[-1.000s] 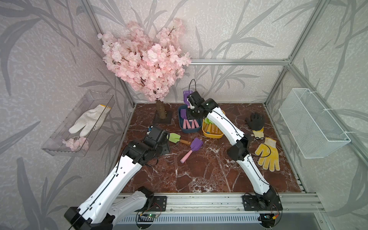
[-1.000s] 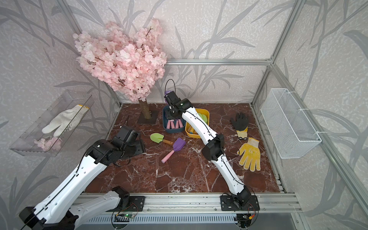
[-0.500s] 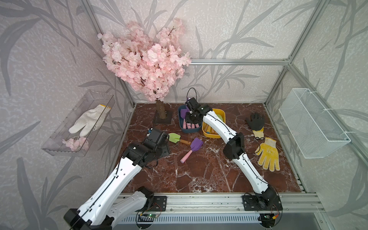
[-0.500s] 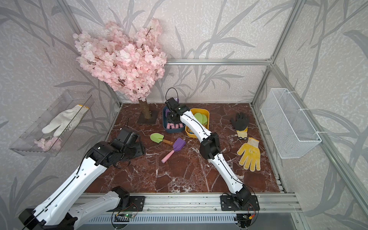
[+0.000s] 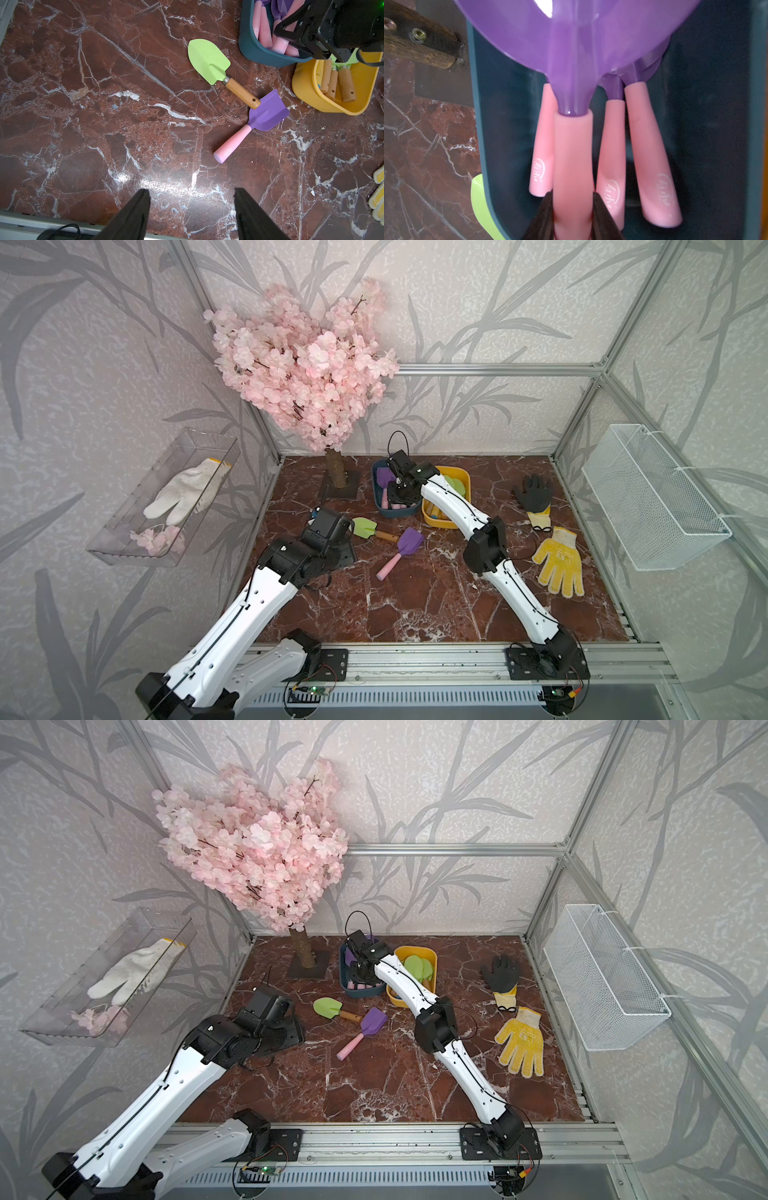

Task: Sort the small shovels by color and place them into the storage box
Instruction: Place the shovel in the storage box.

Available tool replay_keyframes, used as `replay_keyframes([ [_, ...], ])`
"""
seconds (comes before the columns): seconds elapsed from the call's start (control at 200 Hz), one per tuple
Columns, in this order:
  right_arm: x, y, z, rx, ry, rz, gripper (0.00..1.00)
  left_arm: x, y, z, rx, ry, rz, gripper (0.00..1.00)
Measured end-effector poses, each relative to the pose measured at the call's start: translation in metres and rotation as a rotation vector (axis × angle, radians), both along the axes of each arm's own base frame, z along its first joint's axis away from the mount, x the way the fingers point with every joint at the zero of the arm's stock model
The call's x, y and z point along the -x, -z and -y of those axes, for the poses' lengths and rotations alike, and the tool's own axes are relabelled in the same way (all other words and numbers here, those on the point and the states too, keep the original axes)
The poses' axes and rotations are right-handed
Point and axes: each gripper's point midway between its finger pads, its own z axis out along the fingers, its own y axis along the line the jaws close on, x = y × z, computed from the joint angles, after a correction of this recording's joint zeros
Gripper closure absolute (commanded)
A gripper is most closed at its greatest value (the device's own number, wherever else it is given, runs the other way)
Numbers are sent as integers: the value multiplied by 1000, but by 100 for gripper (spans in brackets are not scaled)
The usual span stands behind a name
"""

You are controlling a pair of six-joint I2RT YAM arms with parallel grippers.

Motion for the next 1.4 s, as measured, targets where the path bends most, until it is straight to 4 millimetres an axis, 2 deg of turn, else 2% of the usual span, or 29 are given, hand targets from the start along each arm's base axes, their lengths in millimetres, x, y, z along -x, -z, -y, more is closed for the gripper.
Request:
replay_keyframes([
  [0.67,2,20,11,60,-29,-31,85,-2,4,3,5,0,-17,32],
  [1.4,2,22,12,78,-58,-20,78,-4,9,6,10,5,-27,32],
])
